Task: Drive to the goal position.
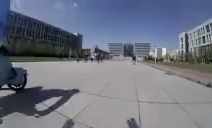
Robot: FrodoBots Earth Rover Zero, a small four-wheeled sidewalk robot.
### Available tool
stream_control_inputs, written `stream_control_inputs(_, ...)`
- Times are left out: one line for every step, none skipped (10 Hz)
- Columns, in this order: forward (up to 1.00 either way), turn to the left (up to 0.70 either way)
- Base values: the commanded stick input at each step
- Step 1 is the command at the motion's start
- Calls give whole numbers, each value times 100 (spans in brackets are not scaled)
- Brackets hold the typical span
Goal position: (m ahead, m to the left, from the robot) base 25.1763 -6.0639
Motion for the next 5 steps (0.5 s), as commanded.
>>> stream_control_inputs(100,0)
stream_control_inputs(100,0)
stream_control_inputs(100,0)
stream_control_inputs(100,0)
stream_control_inputs(100,0)
